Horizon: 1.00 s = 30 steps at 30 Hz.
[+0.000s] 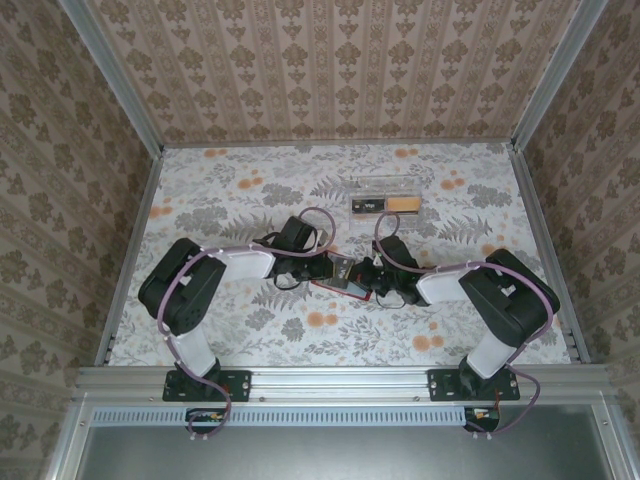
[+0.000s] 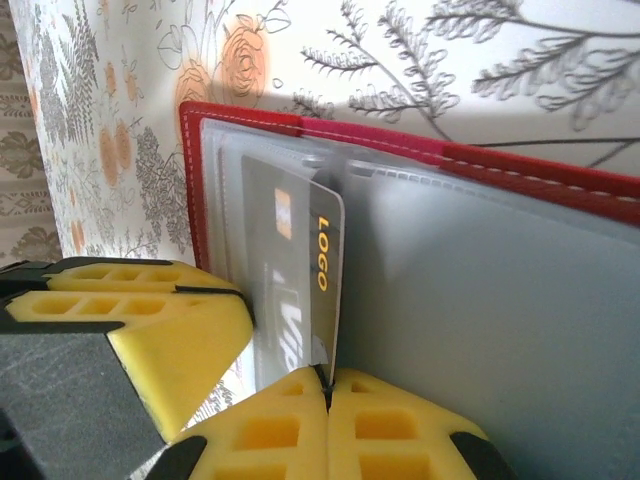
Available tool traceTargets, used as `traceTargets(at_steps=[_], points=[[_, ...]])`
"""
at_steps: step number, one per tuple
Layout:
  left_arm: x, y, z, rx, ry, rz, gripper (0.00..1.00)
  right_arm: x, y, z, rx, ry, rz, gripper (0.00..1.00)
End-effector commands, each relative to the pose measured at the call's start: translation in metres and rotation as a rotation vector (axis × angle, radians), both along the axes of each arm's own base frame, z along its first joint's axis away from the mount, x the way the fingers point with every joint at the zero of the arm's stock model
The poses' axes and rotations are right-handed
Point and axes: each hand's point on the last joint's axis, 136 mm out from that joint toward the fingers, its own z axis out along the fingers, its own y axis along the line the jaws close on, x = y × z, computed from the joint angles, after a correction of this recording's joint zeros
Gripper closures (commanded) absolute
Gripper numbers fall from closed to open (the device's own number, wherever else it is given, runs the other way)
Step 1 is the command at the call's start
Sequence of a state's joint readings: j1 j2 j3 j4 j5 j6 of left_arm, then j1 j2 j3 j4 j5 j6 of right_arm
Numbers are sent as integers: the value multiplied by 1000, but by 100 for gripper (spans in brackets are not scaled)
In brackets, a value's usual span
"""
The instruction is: Take the credit cards out of the card holder
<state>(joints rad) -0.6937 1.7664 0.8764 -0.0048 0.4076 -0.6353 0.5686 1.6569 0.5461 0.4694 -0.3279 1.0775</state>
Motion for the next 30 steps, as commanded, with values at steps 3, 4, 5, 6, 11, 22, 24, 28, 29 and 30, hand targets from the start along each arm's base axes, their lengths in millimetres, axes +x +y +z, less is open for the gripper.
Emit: traceTargets(at_steps=[3,4,5,6,11,22,24,28,29,30], points=[[-6,20,-26,96,75,44,90,-16,-27,-26,-17,78,-58,100],[-6,20,-26,97,75,44,90,-17,-29,-26,-13,79,-62,100],[-5,21,-26,97,75,47,90,-18,-32,-27,-9,82,-66,100],[-5,21,-26,98,74,48,90,-20,-34,-27,-5,83,-68,100],[-4,20,-23,92,71,46,90,-27,-51,-21,-15,74,-92,100],[0,7,10,7,14,18,84,-45,-87,31,-89,-36,-104,100],[0,1,26,-25,-17,4,79,-46,-95,51,-131,-88,-98,100],[1,-5,65,-79,-98,-10,58,-45,-107,99,-231,-213,-59,100],[1,-4,75,-90,-122,-8,51,-44,-108,109,-259,-238,-39,100],[0,-3,85,-99,-144,-5,45,-41,-108,120,-286,-263,-14,100]])
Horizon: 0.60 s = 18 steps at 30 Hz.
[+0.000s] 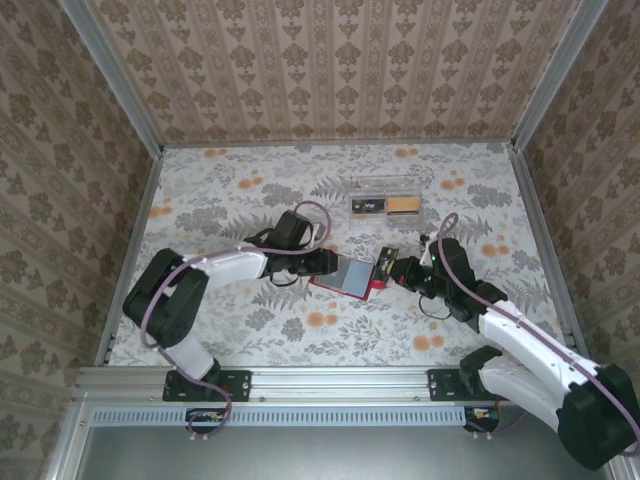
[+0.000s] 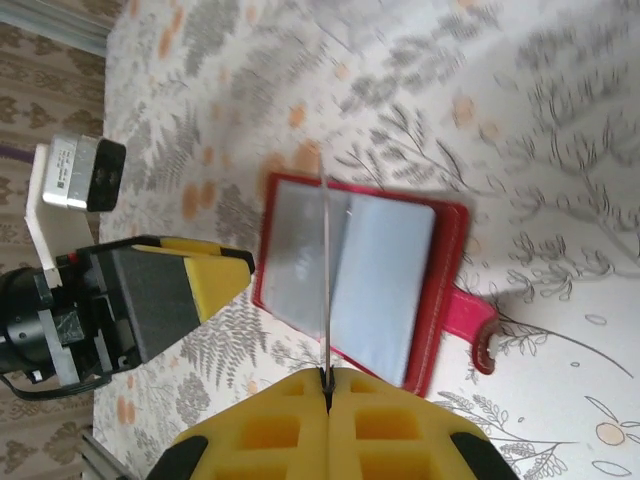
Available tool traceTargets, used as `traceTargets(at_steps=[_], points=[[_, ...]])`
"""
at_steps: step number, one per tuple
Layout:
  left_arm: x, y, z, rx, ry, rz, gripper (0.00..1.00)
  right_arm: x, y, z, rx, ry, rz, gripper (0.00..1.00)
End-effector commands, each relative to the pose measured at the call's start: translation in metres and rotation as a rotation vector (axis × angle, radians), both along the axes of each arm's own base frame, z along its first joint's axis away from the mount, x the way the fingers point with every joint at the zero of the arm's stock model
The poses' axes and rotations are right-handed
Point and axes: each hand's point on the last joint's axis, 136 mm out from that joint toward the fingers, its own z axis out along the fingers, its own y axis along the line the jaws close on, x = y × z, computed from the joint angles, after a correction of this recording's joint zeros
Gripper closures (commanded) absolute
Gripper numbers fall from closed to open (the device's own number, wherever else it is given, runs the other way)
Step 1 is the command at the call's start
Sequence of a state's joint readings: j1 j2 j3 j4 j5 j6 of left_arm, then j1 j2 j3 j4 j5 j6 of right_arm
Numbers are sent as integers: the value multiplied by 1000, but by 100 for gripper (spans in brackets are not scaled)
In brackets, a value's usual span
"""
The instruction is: Take the credit cards out of the card holder
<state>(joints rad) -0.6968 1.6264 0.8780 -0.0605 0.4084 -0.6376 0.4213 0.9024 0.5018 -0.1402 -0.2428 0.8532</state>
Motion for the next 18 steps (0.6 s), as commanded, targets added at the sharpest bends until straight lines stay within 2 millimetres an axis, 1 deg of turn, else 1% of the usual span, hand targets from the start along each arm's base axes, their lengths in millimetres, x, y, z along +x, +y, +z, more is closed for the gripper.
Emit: traceTargets(at_steps=[1,2,4,5,7,8,9,10,11,12,14,15,18], points=[[2,-1,48,-51,-103,3,40,-3,-15,16,-202,-24,63,100],[0,3,57,-58,-130,10,35,1,-14,25,-239,-43,92,100],[-3,11,72,-66,-174,27,31,11,-9,43,-324,-86,148,100],[-5,17,83,-74,-207,40,28,16,-7,50,-373,-113,180,100],[-11,29,95,-82,-254,61,23,25,4,69,-491,-204,277,100],[-14,35,103,-90,-283,72,20,34,8,77,-566,-259,310,100],[-17,43,107,-88,-305,89,14,40,13,84,-640,-316,363,100],[-18,50,112,-90,-329,105,11,44,19,87,-706,-362,422,100],[-21,58,113,-84,-347,123,4,48,25,90,-772,-409,482,100],[-24,66,118,-87,-374,139,0,54,27,93,-840,-448,517,100],[-29,79,122,-94,-405,164,0,67,32,94,-967,-499,597,100],[-33,85,125,-99,-419,177,0,74,31,93,-1034,-494,625,100],[-40,101,127,-105,-449,214,0,98,33,83,-1206,-472,738,100]])
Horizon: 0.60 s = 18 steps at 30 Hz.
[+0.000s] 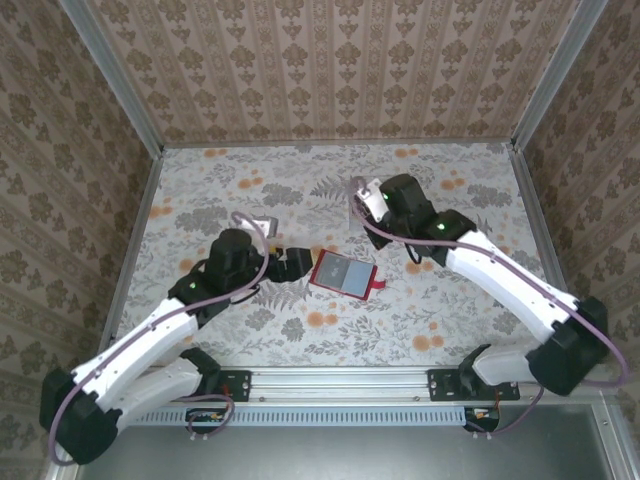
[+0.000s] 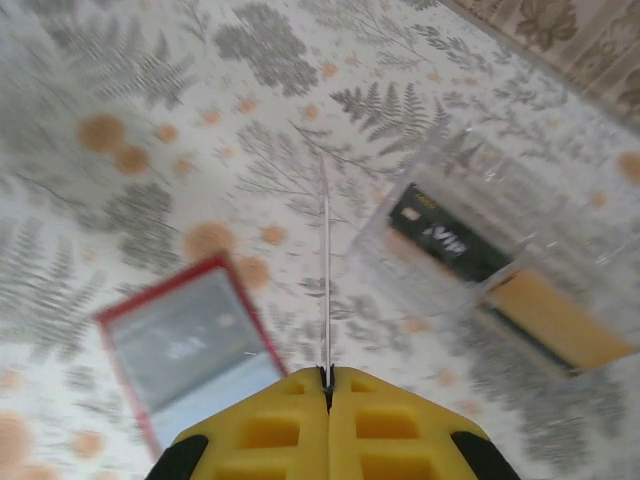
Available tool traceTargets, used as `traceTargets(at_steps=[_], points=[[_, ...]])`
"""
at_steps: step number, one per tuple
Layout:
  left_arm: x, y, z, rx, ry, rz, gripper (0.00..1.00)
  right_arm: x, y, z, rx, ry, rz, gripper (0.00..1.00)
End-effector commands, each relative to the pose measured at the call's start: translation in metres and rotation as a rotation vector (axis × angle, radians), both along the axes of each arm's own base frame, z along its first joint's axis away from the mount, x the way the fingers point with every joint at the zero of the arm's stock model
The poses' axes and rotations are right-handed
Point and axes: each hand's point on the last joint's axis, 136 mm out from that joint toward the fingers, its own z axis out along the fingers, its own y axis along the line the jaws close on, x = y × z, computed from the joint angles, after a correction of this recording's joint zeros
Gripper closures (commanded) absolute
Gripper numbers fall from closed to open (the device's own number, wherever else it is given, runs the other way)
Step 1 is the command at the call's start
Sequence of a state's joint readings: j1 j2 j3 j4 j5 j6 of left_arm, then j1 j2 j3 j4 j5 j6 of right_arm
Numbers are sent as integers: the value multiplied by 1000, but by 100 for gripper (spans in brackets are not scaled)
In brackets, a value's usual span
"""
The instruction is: Take the credit cards out of the card holder
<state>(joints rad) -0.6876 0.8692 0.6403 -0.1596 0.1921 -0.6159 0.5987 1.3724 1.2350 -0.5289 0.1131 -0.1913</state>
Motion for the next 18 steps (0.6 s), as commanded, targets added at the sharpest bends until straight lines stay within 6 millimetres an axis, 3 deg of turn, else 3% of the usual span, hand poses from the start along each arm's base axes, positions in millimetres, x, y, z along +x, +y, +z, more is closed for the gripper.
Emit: traceTargets(at_steps=[1,7,11,18], points=[[-4,23,-5,33,-25,67,0,23,-14,-13,-371,-50,133,100],[-14,42,-2,13,-65,115,0,58,-16,-46,-754,-116,370,100],[-17,46,-2,12,-73,125,0,70,-6,-51,-784,-136,500,100],[-17,50,-2,32,-69,134,0,93,-8,-72,-909,-144,624,100]])
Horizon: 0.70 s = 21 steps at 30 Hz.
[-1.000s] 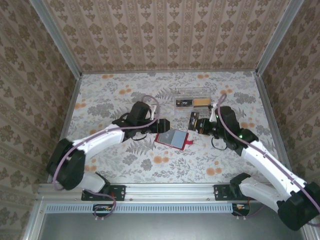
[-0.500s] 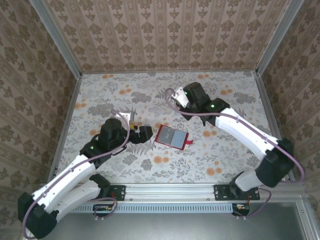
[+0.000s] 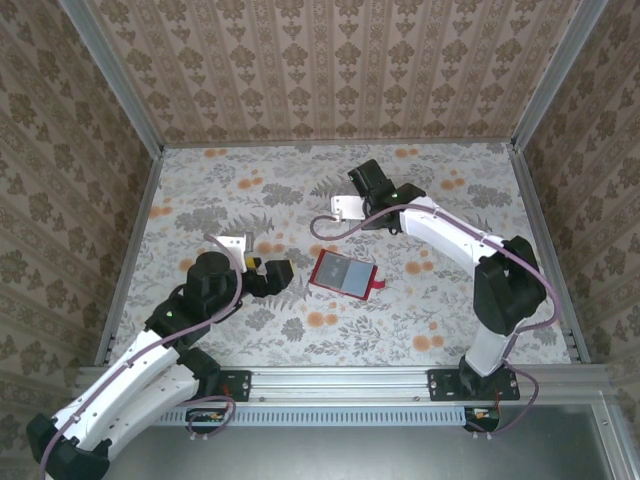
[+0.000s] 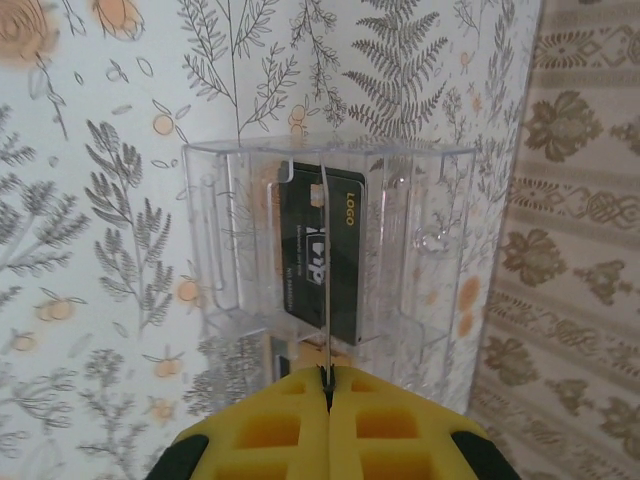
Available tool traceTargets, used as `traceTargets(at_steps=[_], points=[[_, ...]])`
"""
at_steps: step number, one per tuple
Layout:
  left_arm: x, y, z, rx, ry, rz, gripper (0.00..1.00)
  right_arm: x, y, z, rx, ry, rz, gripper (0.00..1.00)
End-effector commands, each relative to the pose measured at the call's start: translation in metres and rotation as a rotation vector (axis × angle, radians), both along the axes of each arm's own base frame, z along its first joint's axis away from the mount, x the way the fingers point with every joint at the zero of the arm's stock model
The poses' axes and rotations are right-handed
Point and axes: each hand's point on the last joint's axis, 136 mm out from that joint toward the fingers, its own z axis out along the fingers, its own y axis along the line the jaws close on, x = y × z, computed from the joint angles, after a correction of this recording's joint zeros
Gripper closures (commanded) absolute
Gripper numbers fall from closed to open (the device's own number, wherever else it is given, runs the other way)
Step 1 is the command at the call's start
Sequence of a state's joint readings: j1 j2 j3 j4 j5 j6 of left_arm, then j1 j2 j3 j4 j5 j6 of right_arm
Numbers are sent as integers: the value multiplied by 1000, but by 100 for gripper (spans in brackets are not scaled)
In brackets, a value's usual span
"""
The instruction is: Take the credit cards out of the card holder
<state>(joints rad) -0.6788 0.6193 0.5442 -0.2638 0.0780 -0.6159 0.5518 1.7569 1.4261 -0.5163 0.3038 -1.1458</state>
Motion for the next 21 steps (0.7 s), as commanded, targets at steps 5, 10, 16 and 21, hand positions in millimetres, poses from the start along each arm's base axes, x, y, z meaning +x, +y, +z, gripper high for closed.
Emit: traceTargets(at_steps=[5,10,16,21], points=[[1,11,-3,32,0,39,0,27,-9,-5,-37,1,51,100],[3,12,-6,42,2,52,0,30,-18,-25,-35,31,33,100],[4,14,-8,52,11,59,0,37,-14,-38,-20,51,23,100],[4,14,-10,58,16,62,0,40,-12,-46,-24,68,20,100]])
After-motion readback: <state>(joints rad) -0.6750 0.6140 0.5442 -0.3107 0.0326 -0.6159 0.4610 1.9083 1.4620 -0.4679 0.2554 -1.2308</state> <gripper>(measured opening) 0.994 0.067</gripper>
